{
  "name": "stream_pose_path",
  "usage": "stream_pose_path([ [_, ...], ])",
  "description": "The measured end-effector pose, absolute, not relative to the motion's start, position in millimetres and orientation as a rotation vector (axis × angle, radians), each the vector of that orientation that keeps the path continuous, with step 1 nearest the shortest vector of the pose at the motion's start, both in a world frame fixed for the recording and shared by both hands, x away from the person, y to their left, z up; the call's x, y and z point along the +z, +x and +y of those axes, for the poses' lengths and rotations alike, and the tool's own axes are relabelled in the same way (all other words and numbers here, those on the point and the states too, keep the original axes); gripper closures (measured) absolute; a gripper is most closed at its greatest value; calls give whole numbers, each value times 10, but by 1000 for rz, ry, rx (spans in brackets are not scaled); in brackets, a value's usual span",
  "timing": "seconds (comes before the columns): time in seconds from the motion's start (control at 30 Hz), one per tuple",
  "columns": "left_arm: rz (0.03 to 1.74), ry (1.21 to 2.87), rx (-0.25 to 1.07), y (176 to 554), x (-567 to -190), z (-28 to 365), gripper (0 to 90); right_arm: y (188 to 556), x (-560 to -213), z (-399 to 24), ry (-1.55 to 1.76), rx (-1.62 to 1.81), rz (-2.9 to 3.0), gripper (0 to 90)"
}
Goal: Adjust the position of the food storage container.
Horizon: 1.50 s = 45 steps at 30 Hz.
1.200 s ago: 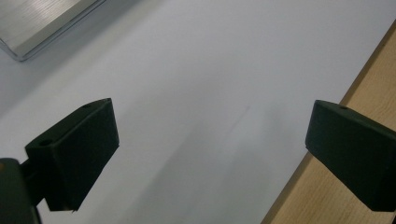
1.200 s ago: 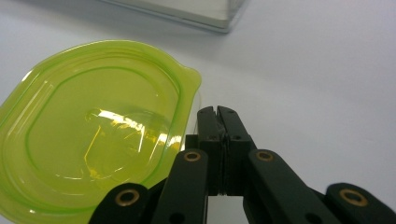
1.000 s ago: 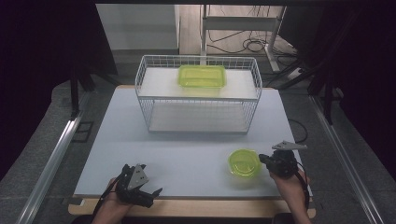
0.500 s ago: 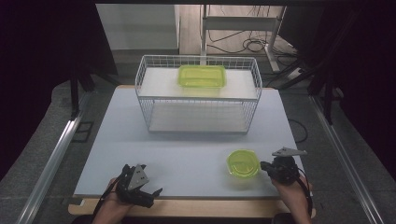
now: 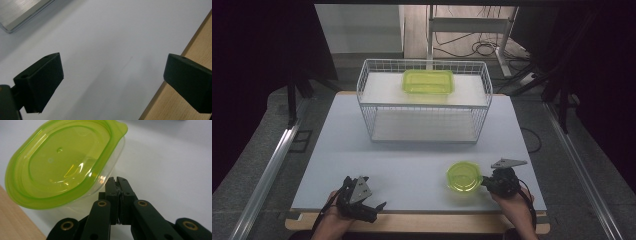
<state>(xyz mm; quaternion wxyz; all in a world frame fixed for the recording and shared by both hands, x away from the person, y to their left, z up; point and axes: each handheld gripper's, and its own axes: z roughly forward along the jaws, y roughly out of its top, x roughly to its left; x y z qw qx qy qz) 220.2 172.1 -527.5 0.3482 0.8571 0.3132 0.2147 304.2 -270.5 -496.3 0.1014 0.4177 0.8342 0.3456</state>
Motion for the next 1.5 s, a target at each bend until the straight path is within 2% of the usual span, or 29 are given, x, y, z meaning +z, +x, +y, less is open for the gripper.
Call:
stream_pose_path([
  [1.23,808,2243,556,2210,-5283,1710,27,3279,-5127,-1715,1059,1136,2710,869],
  [1.5,809,2242,554,2208,-5281,1714,27,3290,-5141,-1681,1023,1115,2700,858],
])
